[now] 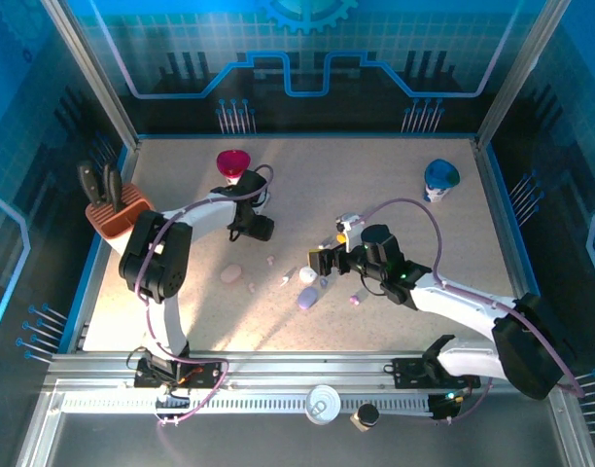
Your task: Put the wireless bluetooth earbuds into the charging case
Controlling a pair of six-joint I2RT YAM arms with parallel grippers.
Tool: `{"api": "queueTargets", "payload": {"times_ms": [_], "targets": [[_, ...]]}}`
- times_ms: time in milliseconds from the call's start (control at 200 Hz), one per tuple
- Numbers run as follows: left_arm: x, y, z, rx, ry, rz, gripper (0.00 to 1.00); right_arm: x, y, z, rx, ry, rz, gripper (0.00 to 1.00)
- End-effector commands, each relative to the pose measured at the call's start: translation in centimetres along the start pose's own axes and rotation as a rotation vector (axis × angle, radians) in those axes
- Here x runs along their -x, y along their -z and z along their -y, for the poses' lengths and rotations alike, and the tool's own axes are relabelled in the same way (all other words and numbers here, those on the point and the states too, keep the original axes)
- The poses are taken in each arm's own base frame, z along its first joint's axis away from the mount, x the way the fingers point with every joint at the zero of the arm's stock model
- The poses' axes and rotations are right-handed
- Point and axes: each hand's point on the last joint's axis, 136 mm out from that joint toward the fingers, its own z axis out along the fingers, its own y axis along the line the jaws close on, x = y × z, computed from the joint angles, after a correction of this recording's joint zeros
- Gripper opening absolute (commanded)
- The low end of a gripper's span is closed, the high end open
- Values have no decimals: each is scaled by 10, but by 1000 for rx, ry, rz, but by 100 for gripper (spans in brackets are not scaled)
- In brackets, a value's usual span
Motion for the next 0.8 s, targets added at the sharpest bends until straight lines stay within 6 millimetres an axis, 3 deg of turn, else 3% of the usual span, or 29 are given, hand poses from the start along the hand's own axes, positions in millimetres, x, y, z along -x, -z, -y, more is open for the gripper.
{"api": "queueTargets", "payload": {"times_ms": [0,90,390,650,795], "targets": [[3,-1,7,-32,0,-15,61,10,-2,-5,7,-12,31,100],[3,-3,9,-45,-4,-27,52,10,-1,-2,-6,-22,25,100],[4,-5,11,-61,-16,-36,40,3,0,4,-41,-111,-45,100],[6,1,13,-74,-23,-11,40,2,2,13,-47,-212,-73,100],[11,19,27,-133,-97,67,41,-1,2,28,-63,-383,-114,100]]}}
